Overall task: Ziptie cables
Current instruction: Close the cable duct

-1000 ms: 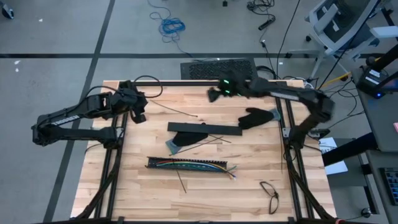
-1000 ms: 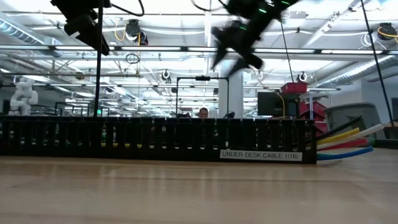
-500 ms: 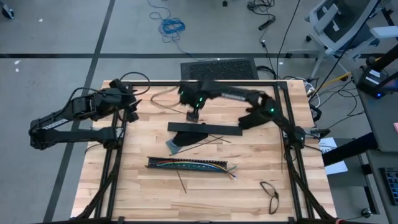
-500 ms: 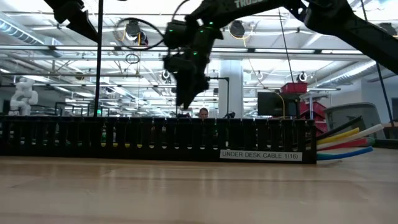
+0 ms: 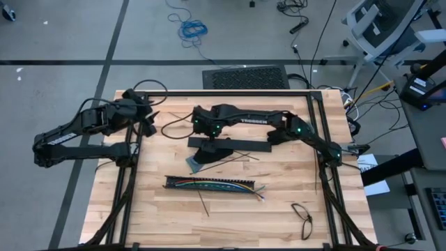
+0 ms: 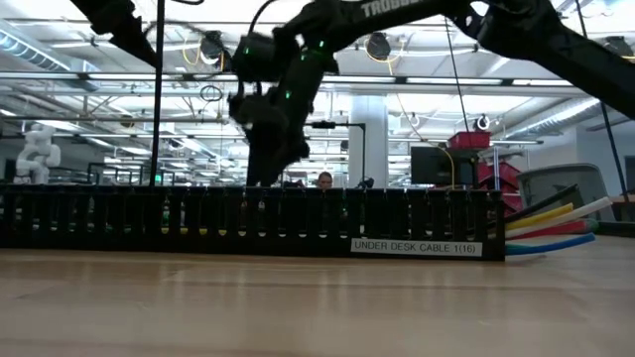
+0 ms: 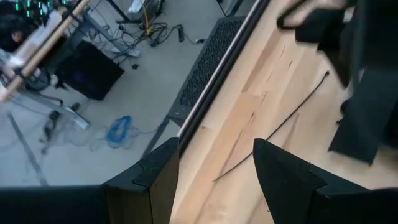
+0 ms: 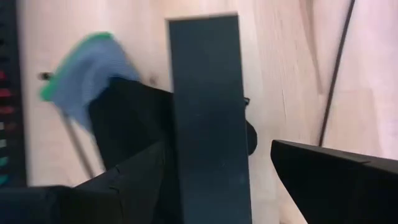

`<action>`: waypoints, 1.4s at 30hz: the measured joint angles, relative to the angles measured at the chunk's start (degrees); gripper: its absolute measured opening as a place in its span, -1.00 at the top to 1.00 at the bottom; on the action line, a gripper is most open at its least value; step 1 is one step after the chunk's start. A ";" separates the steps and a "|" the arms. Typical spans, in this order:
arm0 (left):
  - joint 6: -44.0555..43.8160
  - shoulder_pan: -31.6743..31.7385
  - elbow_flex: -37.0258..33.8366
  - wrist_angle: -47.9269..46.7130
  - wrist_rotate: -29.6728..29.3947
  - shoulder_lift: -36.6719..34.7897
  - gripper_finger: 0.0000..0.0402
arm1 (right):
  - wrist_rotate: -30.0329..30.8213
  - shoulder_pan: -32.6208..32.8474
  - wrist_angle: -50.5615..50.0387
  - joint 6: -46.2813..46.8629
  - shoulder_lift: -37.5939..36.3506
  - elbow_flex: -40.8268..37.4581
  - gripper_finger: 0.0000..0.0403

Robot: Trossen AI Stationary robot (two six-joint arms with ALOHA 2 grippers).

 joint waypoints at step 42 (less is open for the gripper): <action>-2.73 0.00 0.00 0.00 -1.05 -4.09 0.00 | 1.46 1.02 4.81 -0.19 4.28 -0.08 -0.44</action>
